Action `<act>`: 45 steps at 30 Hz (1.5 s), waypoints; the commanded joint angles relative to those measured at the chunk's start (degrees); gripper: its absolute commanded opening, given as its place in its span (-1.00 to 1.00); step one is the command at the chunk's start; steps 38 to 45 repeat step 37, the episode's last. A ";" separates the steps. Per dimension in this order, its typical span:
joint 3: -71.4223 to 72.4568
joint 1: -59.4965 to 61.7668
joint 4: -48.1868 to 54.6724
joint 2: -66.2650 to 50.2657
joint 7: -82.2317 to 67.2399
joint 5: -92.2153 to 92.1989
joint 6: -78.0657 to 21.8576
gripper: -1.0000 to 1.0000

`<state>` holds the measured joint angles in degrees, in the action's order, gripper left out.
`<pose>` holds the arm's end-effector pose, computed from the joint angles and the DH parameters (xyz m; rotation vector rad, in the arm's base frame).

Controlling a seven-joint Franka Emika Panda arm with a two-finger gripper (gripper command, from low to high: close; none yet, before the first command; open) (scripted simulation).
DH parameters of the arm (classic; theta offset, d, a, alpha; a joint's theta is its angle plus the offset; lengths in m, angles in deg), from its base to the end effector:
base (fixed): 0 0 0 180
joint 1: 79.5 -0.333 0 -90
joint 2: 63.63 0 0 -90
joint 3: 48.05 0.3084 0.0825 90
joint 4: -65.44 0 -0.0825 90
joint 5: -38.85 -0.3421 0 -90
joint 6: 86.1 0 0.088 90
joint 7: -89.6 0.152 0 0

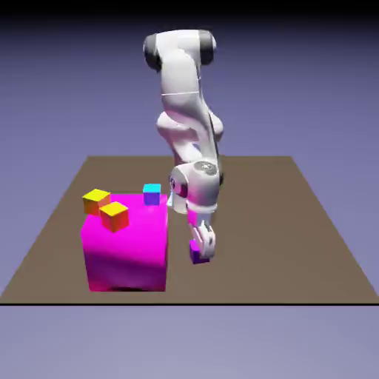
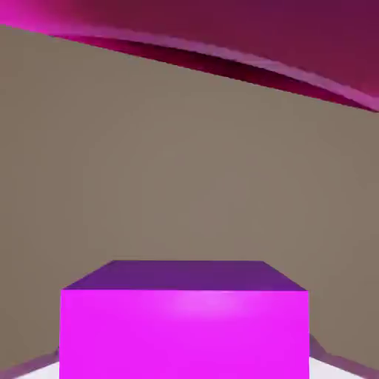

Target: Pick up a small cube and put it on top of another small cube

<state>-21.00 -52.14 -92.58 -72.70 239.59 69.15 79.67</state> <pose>0.3684 0.0326 0.1625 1.5397 -2.7332 0.0924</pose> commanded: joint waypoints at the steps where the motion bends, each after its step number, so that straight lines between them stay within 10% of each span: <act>1: 1.74 1.19 -0.46 1.19 -1.90 -2.48 -0.62 -1.00; 26: -15.31 11.14 29.53 23.94 -43.40 -27.81 -48.58 -1.00; 34: -17.64 15.11 22.41 19.31 -42.97 -28.55 -38.58 -1.00; 35: -17.64 15.11 22.41 19.31 -42.97 -28.55 -38.58 1.00; 45: -17.68 15.07 23.91 20.32 -43.16 -28.76 -41.07 1.00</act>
